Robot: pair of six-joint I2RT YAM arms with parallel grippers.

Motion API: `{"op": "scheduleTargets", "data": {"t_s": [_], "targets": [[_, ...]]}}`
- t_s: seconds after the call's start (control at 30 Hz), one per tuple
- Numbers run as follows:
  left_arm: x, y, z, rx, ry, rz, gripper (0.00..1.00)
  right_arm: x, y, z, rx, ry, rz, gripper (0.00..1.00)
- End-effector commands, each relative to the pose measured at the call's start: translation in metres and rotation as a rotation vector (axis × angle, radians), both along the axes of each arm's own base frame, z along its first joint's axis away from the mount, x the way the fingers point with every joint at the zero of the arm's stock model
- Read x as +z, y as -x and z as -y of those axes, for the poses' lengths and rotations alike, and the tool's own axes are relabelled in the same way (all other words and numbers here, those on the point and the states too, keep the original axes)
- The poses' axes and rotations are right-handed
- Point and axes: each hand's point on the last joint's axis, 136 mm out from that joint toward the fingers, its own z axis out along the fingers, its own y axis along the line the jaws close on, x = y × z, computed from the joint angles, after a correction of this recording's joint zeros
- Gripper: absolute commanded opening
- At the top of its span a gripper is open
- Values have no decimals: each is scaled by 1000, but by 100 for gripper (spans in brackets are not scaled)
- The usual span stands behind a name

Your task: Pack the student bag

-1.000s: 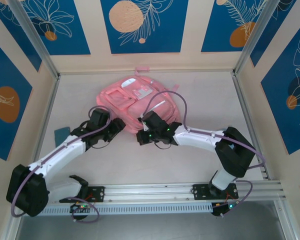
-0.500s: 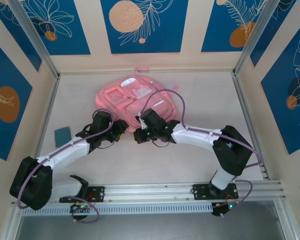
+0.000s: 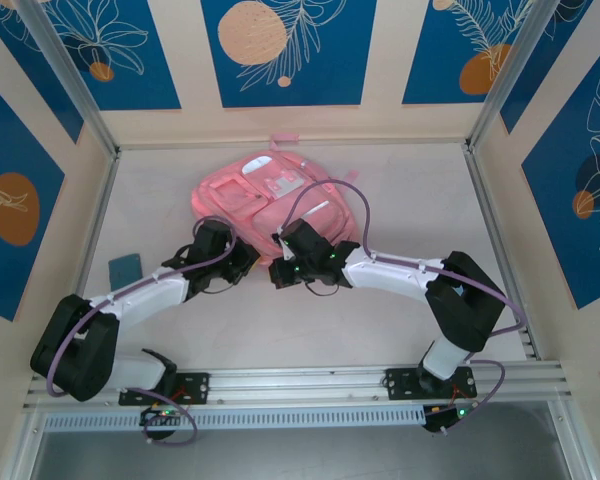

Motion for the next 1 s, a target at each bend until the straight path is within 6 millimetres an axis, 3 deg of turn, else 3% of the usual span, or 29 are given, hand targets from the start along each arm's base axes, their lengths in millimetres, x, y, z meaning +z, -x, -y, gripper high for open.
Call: {"op": "scheduleTargets", "data": {"t_s": [0.0, 0.3, 0.43, 0.5, 0.63, 0.87, 0.97], "targets": [[15, -14, 0, 9, -36, 65, 4, 7, 0, 18, -59, 30, 43, 0], [8, -10, -13, 6, -135, 52, 1, -12, -11, 117, -310, 305, 117, 0], [6, -8, -15, 0, -150, 49, 1, -8, -14, 132, -346, 254, 94, 0], [5, -7, -17, -2, -157, 47, 1, -5, -14, 127, -326, 220, 86, 0], [6, -5, -23, 4, -190, 41, 5, 4, -8, 96, -203, 124, 63, 0], [5, 13, -67, 82, -362, -11, 42, 22, 3, 38, -12, -21, 36, 0], [3, 23, -87, 134, -387, -40, 52, 29, 3, 14, 45, -79, 18, 0]]}}
